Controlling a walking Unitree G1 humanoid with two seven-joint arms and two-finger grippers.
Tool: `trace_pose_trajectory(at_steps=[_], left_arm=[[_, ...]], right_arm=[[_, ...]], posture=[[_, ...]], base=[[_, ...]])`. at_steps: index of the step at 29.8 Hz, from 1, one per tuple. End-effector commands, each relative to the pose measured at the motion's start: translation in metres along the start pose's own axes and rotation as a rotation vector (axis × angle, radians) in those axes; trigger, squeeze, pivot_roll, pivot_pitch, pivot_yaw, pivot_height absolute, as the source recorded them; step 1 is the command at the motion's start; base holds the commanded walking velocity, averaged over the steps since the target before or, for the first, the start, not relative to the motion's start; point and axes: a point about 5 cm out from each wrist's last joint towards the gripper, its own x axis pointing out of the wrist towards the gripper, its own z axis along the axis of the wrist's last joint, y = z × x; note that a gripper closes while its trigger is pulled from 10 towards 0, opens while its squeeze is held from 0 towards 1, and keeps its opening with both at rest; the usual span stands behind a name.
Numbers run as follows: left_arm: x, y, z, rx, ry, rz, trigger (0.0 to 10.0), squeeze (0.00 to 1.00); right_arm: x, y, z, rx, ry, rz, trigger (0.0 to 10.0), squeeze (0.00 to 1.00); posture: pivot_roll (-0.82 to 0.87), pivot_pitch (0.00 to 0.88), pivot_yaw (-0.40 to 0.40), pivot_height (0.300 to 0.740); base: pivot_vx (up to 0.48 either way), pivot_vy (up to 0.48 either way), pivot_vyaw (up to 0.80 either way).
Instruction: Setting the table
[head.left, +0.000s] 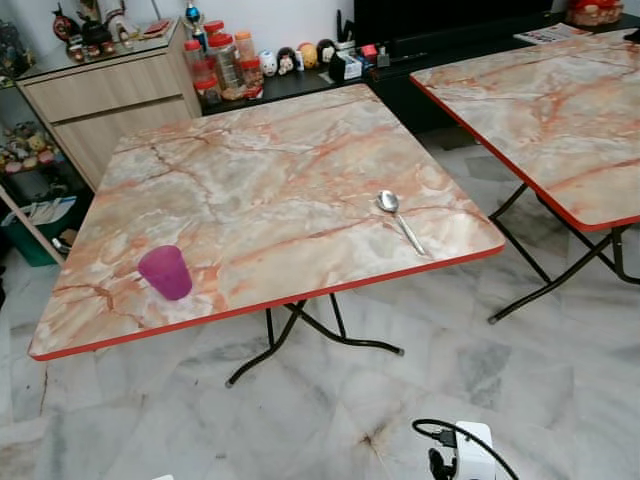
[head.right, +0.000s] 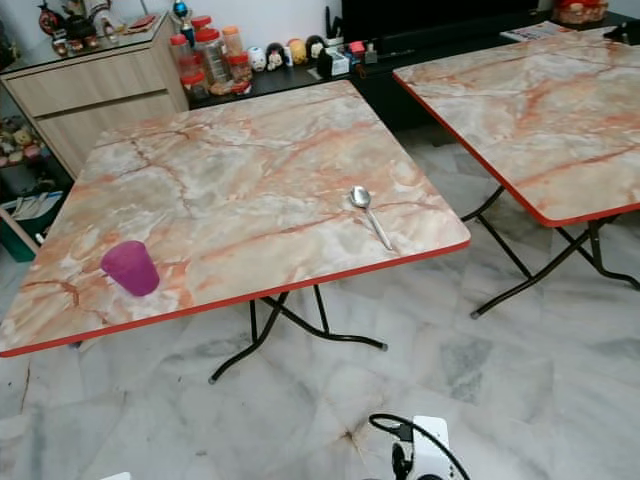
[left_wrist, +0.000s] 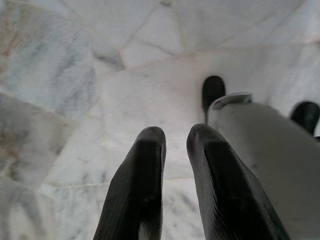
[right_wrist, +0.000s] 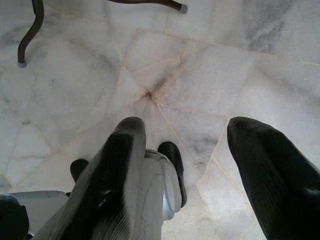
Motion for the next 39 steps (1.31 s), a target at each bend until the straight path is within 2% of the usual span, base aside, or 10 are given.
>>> trace_pose_trajectory(at_steps=[1, 20, 23, 27, 29, 31, 35, 37, 38, 39], left_arm=[[0.001, -0.003, 0.007, -0.013, -0.022, -0.009, 10.0, 0.00], [0.001, -0.012, 0.002, -0.003, -0.009, -0.041, 10.0, 0.00], [0.001, -0.014, 0.003, 0.003, -0.013, -0.048, 10.0, 0.00], [0.001, -0.015, 0.004, 0.012, -0.014, -0.052, 10.0, 0.00], [0.001, -0.016, 0.003, 0.020, -0.012, -0.054, 10.0, 0.00], [0.001, -0.016, 0.003, 0.024, -0.011, -0.056, 10.0, 0.00], [0.001, -0.016, 0.002, 0.028, -0.010, -0.058, 10.0, 0.00], [0.001, -0.016, 0.002, 0.039, -0.009, -0.062, 10.0, 0.00], [0.001, -0.016, 0.002, 0.039, -0.009, -0.062, 10.0, 0.00], [0.001, -0.017, 0.003, 0.048, -0.009, -0.065, 10.0, 0.00]], right_arm=[[0.000, 0.004, -0.001, 0.008, -0.003, 0.011, 10.0, 0.00], [-0.001, -0.003, -0.001, -0.002, -0.002, 0.001, 10.0, 0.00], [0.000, -0.004, 0.007, 0.003, -0.047, -0.008, 10.0, 0.00], [0.001, -0.004, 0.024, -0.050, -0.152, 0.001, 10.0, 0.00], [0.000, 0.002, 0.031, -0.168, -0.221, 0.047, 10.0, 0.00], [-0.004, 0.005, 0.036, -0.227, -0.296, 0.086, 10.0, 0.00], [-0.008, 0.006, 0.044, -0.275, -0.390, 0.105, 10.0, 0.00], [-0.014, 0.009, 0.059, -0.309, -0.501, 0.125, 10.0, 0.00], [-0.014, 0.009, 0.059, -0.309, -0.501, 0.125, 10.0, 0.00], [-0.018, 0.013, 0.072, -0.339, -0.586, 0.144, 10.0, 0.00]], posture=[[-0.29, 0.000, 0.119, 0.740], [-0.29, 0.000, 0.106, 0.740], [-0.29, 0.000, 0.105, 0.740], [-0.29, 0.000, 0.104, 0.740], [-0.30, 0.000, 0.104, 0.740], [-0.30, 0.000, 0.104, 0.740], [-0.30, 0.000, 0.104, 0.740], [-0.31, 0.000, 0.108, 0.740], [-0.31, 0.000, 0.108, 0.740], [-0.31, 0.000, 0.109, 0.740]], base=[[0.000, 0.000, 0.00], [0.000, 0.000, 0.00], [0.000, 0.000, 0.00], [0.000, 0.000, 0.00], [0.000, 0.000, 0.00], [0.000, 0.000, 0.00], [0.000, 0.000, 0.00], [0.000, 0.000, 0.00], [0.000, 0.000, 0.00], [0.000, 0.000, 0.00]])
